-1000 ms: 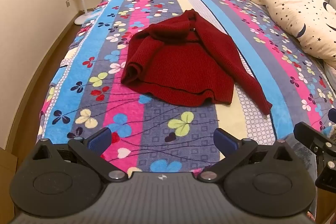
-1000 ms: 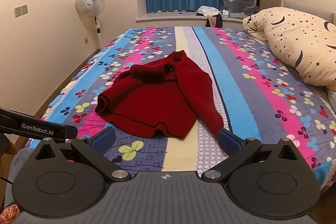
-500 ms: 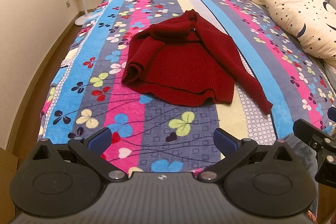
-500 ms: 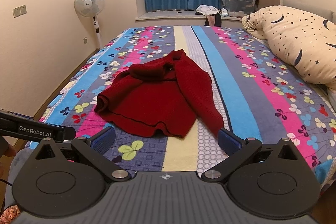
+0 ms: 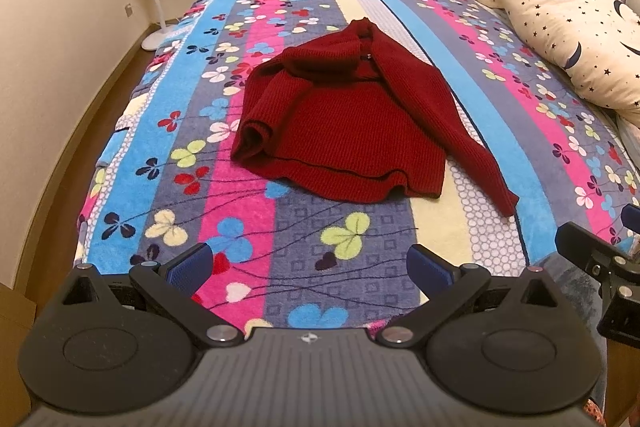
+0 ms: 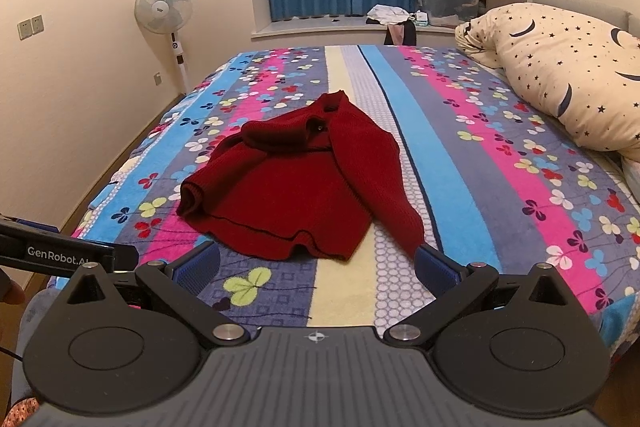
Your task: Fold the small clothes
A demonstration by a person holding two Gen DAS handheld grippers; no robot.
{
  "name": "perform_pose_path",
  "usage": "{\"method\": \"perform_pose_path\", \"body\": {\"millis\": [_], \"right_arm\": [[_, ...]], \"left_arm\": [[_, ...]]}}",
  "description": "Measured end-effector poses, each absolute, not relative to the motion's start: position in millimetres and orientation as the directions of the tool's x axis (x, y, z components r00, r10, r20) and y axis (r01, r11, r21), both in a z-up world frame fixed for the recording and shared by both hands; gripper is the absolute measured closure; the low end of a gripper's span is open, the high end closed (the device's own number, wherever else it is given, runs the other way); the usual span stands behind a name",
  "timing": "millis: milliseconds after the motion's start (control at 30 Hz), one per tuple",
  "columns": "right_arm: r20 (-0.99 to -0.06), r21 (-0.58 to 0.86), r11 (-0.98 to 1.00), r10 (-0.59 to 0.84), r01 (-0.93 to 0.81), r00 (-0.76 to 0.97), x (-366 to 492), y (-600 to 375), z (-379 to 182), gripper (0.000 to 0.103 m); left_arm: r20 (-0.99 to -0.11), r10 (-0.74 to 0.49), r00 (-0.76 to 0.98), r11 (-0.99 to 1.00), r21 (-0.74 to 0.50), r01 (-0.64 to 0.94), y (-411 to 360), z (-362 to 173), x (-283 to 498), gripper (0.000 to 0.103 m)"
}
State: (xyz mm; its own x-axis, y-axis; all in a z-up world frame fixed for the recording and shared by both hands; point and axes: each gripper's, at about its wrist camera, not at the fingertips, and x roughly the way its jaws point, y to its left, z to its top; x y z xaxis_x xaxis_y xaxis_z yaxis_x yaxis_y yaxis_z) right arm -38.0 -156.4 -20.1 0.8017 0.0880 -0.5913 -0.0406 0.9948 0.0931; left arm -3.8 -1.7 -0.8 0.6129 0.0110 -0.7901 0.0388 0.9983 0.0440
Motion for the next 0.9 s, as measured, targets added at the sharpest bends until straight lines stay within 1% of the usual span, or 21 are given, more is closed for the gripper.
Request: {"method": "perform_pose_path", "body": {"millis": [900], "right_arm": [[-0.604,0.094,0.995,0.093,-0.045,0.792,-28.9,-151.4,-23.3,0.001]], "left_arm": [[-0.794,0.014,0.608,0.998,0.05,0.042,-2.6,-1.8,2.3,0.0]]}}
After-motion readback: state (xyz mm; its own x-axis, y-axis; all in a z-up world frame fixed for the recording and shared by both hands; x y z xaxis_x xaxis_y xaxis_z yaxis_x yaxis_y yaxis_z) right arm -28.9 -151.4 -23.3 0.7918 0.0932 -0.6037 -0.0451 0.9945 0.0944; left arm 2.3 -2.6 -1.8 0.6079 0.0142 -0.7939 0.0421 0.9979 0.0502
